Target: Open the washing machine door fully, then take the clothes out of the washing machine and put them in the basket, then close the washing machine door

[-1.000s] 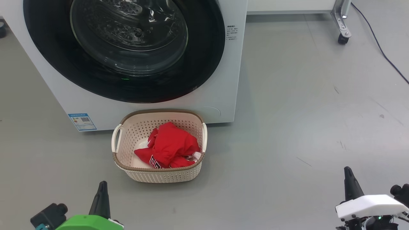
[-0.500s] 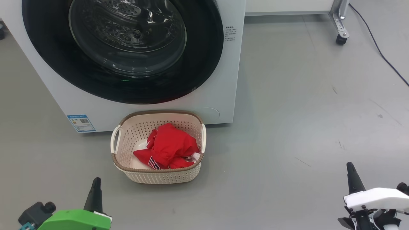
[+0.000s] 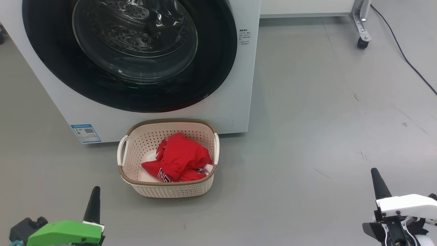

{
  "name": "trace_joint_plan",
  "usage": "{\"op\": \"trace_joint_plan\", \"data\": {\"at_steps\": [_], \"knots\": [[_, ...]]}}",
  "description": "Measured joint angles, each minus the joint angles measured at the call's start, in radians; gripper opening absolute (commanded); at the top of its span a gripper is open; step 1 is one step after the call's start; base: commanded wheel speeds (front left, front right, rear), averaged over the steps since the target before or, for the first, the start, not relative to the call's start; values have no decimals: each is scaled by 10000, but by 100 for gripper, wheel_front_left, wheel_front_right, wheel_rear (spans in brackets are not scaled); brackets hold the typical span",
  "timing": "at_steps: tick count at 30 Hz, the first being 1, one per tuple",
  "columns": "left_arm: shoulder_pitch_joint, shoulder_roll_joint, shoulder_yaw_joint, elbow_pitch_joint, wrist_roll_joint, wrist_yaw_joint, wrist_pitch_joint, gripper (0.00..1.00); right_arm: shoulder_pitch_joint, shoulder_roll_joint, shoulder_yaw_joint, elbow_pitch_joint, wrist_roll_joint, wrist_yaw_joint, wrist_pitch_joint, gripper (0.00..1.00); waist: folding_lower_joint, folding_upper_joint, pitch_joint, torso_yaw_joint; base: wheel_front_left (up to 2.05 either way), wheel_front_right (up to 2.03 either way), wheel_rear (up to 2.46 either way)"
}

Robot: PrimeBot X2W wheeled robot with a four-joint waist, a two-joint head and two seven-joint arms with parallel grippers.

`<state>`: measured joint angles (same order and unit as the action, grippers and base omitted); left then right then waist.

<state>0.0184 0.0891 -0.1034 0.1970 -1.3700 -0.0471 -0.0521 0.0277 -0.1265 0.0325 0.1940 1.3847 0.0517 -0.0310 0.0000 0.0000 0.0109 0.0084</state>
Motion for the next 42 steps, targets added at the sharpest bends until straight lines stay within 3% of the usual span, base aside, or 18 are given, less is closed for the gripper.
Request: {"op": "trace_joint_plan", "data": {"at_steps": [23, 42], "knots": [[-445, 182, 652, 424, -3093, -631, 633, 0, -676, 284, -725, 566, 2786, 566, 633, 0, 0, 0, -69, -85, 0, 0, 0], [-589, 188, 685, 552, -3348, -650, 696, 0, -797, 299, -800, 711, 2884, 617, 698, 0, 0, 0, -75, -85, 0, 0, 0]]}}
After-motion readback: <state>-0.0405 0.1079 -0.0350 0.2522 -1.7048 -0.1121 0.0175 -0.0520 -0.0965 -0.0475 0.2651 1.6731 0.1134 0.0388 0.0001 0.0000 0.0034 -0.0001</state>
